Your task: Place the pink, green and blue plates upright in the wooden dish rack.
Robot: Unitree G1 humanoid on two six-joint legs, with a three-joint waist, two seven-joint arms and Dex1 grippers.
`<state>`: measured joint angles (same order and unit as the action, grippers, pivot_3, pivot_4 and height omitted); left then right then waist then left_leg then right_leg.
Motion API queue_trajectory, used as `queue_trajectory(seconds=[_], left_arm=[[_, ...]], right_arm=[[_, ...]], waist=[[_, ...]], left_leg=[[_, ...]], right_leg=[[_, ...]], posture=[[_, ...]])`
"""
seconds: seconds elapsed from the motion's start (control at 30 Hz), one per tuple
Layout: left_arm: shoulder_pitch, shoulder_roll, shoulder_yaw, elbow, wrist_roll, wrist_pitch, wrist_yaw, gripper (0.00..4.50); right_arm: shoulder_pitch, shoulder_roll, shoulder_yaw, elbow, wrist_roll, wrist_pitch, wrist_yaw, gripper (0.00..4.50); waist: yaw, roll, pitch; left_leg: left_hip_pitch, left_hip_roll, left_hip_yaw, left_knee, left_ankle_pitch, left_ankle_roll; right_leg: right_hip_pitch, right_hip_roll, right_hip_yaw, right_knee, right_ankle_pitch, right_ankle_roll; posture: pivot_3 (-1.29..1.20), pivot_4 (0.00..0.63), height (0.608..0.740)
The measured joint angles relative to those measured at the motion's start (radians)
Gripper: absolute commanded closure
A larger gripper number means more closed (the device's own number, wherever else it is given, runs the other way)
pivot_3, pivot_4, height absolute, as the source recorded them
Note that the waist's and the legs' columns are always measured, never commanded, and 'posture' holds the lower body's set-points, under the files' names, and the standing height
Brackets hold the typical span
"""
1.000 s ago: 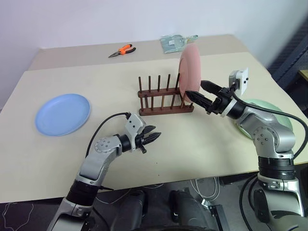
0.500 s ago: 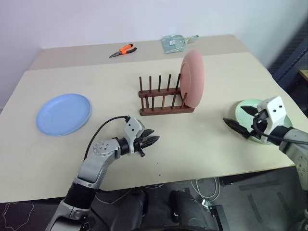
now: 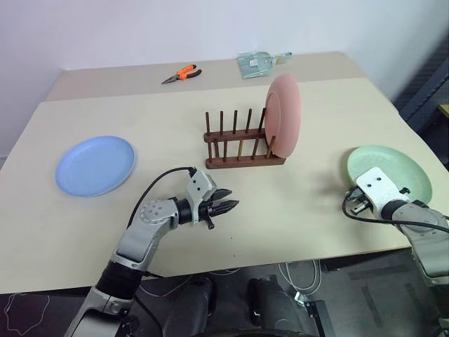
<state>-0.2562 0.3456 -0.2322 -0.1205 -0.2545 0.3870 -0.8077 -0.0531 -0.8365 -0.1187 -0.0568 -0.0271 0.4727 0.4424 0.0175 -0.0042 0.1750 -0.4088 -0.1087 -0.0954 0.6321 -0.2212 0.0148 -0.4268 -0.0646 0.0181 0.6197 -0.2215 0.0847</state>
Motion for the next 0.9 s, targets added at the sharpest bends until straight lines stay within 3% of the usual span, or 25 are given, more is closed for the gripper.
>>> queue_trajectory(seconds=[0.2,0.3,0.4,0.5,0.63,0.73,0.8,0.9], left_arm=[[0.009,0.005,0.002,-0.008,-0.004,-0.018,-0.003,2.84],[0.009,0.006,0.024,-0.015,-0.014,-0.03,0.002,2.84],[0.015,0.023,0.046,-0.023,-0.018,-0.045,0.004,2.84],[0.026,0.046,0.075,-0.021,-0.017,-0.074,0.009,2.84],[0.048,0.065,0.128,-0.001,-0.01,-0.135,0.03,2.84],[0.074,0.1,0.173,0.017,-0.003,-0.166,0.044,2.84],[0.08,0.108,0.188,0.023,-0.001,-0.178,0.047,2.84],[0.09,0.112,0.192,0.023,-0.001,-0.181,0.048,2.84]], right_arm=[[-0.043,0.002,0.006,0.021,-0.046,-0.041,-0.02,4.43],[-0.169,0.042,-0.041,0.007,-0.003,-0.095,-0.043,4.43],[-0.376,0.141,-0.165,-0.099,0.191,-0.086,-0.048,4.43],[-0.582,0.231,-0.289,-0.276,0.558,0.05,-0.054,4.43],[-0.628,0.299,-0.311,-0.434,1.009,0.214,-0.086,4.43],[-0.631,0.48,-0.23,-0.453,1.27,0.248,-0.231,4.43],[-0.628,0.548,-0.155,-0.451,1.312,0.261,-0.289,4.43],[-0.625,0.609,-0.035,-0.387,1.255,0.27,-0.357,4.43]], waist=[[-0.005,0.001,0.0],[-0.012,0.004,0.002],[-0.015,0.005,0.003],[-0.004,0.004,0.003],[0.005,0.002,0.002],[-0.011,0.002,0.002],[-0.015,0.003,0.002],[-0.012,0.003,0.002]], left_leg=[[0.0,0.0,0.001,-0.001,0.0,0.0],[0.001,0.002,0.005,-0.001,0.0,0.0],[0.001,0.003,0.005,-0.002,0.0,0.0],[0.0,0.003,0.003,-0.003,-0.001,0.0],[0.0,0.002,0.001,-0.002,-0.003,0.002],[0.0,0.002,0.006,-0.003,-0.003,0.003],[0.0,0.003,0.006,-0.003,-0.003,0.003],[0.0,0.002,0.008,-0.003,-0.003,0.003]], right_leg=[[-0.001,0.0,0.001,0.0,0.0,0.0],[-0.002,0.0,0.001,0.001,0.002,0.002],[-0.003,0.001,0.001,0.001,0.003,0.003],[-0.003,0.001,0.0,0.001,0.003,0.003],[0.0,-0.001,-0.001,-0.004,0.003,0.002],[-0.003,-0.001,0.003,-0.003,0.002,0.0],[-0.005,-0.001,0.004,0.0,0.002,0.0],[-0.006,-0.001,0.004,0.001,0.004,0.002]], posture=[[0.0,0.15,0.729],[0.0,0.15,0.729],[0.0,0.15,0.729],[0.0,0.15,0.729],[0.0,0.15,0.729],[0.0,0.15,0.729],[0.0,0.15,0.729],[0.0,0.15,0.729]])
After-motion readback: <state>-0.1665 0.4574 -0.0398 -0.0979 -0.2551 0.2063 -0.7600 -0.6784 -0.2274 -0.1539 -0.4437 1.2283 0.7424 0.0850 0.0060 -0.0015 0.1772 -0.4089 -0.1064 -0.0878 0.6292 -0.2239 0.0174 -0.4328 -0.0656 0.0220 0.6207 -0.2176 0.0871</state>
